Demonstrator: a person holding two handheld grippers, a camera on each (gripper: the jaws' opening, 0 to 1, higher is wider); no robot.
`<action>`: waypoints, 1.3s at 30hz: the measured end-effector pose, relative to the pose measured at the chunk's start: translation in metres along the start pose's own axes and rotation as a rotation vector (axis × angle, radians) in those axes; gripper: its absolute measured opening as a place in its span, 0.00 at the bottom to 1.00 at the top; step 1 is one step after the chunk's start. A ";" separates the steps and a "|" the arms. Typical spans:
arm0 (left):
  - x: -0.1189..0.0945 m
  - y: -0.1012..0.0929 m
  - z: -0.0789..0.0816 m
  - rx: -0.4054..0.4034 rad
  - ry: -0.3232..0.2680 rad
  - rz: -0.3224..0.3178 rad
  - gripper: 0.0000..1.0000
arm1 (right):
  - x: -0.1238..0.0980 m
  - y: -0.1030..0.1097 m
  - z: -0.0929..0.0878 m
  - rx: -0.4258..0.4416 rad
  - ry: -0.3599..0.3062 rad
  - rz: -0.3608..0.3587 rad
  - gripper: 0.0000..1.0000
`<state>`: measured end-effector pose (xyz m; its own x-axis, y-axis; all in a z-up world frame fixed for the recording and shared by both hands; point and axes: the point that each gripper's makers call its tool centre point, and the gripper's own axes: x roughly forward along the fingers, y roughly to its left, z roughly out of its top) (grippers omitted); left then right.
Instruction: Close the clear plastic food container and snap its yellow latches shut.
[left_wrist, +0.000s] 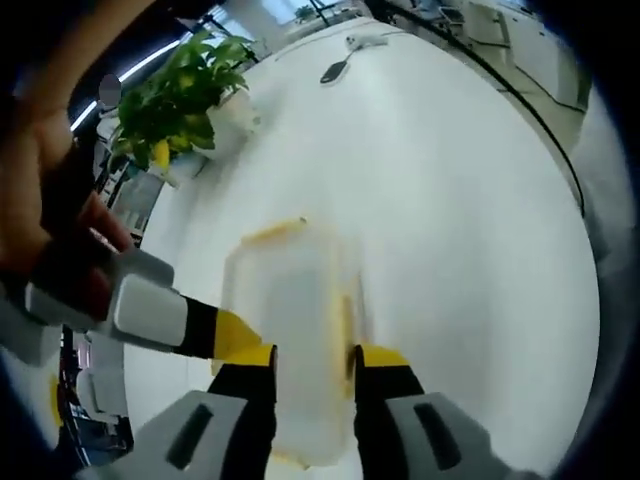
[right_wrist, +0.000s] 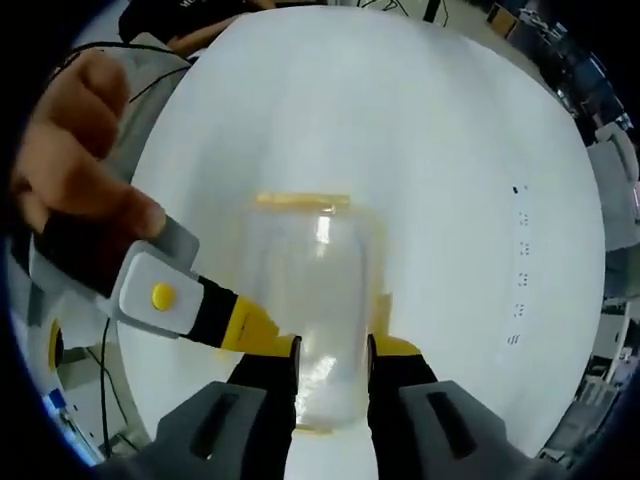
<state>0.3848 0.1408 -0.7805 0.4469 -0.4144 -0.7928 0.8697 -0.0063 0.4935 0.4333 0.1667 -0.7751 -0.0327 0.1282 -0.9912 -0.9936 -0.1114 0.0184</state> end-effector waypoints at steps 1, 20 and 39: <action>0.001 0.000 0.001 0.013 -0.001 -0.007 0.24 | 0.000 0.000 0.000 -0.004 -0.003 0.003 0.24; 0.002 0.000 -0.001 0.045 0.035 0.023 0.25 | -0.002 -0.001 -0.004 -0.029 -0.105 -0.031 0.26; 0.002 -0.002 -0.002 0.048 0.035 0.022 0.25 | -0.001 -0.004 -0.004 -0.006 -0.123 -0.016 0.35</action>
<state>0.3847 0.1414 -0.7836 0.4738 -0.3824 -0.7933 0.8489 -0.0415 0.5270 0.4373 0.1629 -0.7746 -0.0307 0.2503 -0.9677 -0.9934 -0.1143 0.0019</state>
